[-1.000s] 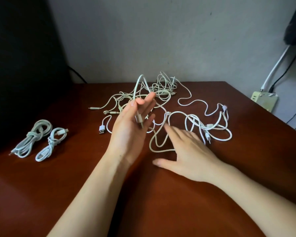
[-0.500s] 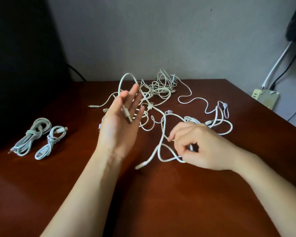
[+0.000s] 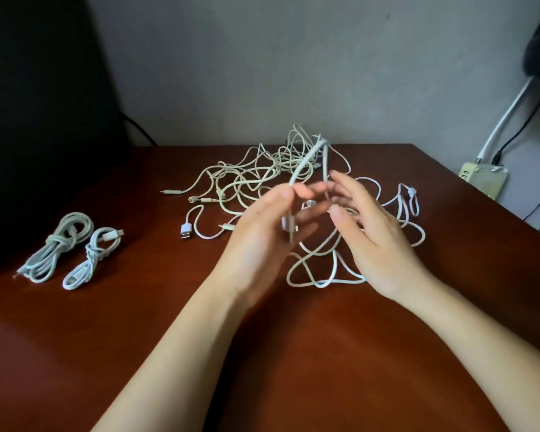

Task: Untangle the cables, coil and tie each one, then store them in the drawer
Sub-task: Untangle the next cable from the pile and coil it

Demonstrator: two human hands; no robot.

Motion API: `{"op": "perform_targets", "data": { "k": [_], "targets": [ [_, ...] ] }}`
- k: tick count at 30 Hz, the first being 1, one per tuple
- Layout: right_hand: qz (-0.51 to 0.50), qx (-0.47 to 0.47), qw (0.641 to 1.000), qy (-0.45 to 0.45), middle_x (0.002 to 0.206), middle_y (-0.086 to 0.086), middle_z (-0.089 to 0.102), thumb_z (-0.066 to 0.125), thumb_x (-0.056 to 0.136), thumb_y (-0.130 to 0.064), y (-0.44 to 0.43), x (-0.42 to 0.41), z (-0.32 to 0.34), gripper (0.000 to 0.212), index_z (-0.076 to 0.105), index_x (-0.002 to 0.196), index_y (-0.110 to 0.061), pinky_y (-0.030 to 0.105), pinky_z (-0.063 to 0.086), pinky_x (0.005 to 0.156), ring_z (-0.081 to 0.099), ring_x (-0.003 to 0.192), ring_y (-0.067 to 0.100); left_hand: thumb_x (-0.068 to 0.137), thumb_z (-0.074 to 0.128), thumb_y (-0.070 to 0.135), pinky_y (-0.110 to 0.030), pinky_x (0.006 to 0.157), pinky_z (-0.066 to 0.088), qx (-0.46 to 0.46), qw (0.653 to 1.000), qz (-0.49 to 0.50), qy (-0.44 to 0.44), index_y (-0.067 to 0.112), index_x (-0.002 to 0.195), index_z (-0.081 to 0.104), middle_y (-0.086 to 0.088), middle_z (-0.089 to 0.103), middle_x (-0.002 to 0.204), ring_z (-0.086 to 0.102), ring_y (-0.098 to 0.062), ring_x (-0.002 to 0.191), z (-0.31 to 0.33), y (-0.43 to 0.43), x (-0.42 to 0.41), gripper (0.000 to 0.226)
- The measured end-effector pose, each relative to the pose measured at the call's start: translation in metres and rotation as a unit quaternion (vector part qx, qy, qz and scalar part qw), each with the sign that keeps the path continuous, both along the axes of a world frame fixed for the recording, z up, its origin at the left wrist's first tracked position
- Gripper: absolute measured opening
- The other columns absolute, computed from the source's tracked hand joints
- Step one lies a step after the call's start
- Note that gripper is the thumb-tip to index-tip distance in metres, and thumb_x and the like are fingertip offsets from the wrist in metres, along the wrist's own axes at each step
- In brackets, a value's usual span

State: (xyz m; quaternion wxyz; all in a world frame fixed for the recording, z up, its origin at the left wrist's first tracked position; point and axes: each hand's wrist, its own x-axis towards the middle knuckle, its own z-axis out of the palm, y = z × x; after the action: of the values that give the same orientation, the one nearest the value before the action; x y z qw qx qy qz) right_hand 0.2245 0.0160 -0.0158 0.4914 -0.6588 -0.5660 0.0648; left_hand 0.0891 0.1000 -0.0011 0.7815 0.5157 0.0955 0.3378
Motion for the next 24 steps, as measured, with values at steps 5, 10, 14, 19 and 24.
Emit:
{"op": "perform_targets", "data": {
  "k": [5,10,14,19,24],
  "targets": [
    [-0.03,0.066,0.997,-0.035,0.091,-0.016,0.065,0.048,0.091,-0.029,-0.001,0.002,0.004,0.014,0.057,0.102,-0.027,0.011,0.044,0.079,0.062,0.089,-0.001,0.1,0.044,0.014,-0.019,0.075,0.041,0.221,0.963,0.122,0.09,0.01,0.088,0.065,0.01,0.059,0.075,0.052,-0.011,0.075,-0.006,-0.011,0.007,0.025],
    [0.003,0.032,0.997,-0.075,0.068,-0.018,0.063,0.053,0.089,-0.023,-0.003,-0.001,0.003,0.015,0.066,0.096,-0.022,0.014,0.042,0.061,0.057,0.062,0.003,0.097,0.049,0.018,-0.017,0.08,0.044,0.257,0.954,0.131,0.087,0.019,0.088,0.071,-0.02,0.063,0.096,0.06,-0.002,0.091,-0.004,-0.009,0.006,0.024],
    [-0.001,-0.011,0.993,-0.12,0.05,-0.011,0.045,0.057,0.088,-0.024,-0.002,-0.003,-0.002,0.012,0.065,0.08,-0.022,0.021,0.032,0.047,0.041,0.047,0.011,0.089,0.052,0.025,-0.049,0.101,0.044,0.136,0.988,0.023,0.076,0.02,0.091,0.076,-0.008,0.07,0.106,0.061,-0.024,0.105,-0.009,-0.007,0.005,0.025],
    [0.001,0.007,0.991,-0.137,0.063,-0.021,0.055,0.057,0.086,-0.024,-0.003,-0.005,-0.002,0.015,0.071,0.088,-0.017,0.011,0.033,0.051,0.047,0.051,0.008,0.098,0.043,0.009,-0.033,0.081,0.052,0.078,0.996,0.033,0.043,0.01,0.103,0.064,-0.008,0.064,0.099,0.062,-0.018,0.09,-0.005,-0.006,0.005,0.021],
    [0.0,0.066,0.989,-0.135,0.081,-0.009,0.062,0.059,0.087,-0.021,-0.004,-0.006,0.0,0.011,0.068,0.088,-0.014,0.013,0.044,0.069,0.058,0.076,0.003,0.099,0.037,0.003,-0.027,0.072,0.052,-0.007,0.997,0.079,-0.011,0.014,0.095,0.054,-0.002,0.055,0.086,0.061,-0.013,0.072,0.0,0.003,0.002,0.02]
  ]
}}
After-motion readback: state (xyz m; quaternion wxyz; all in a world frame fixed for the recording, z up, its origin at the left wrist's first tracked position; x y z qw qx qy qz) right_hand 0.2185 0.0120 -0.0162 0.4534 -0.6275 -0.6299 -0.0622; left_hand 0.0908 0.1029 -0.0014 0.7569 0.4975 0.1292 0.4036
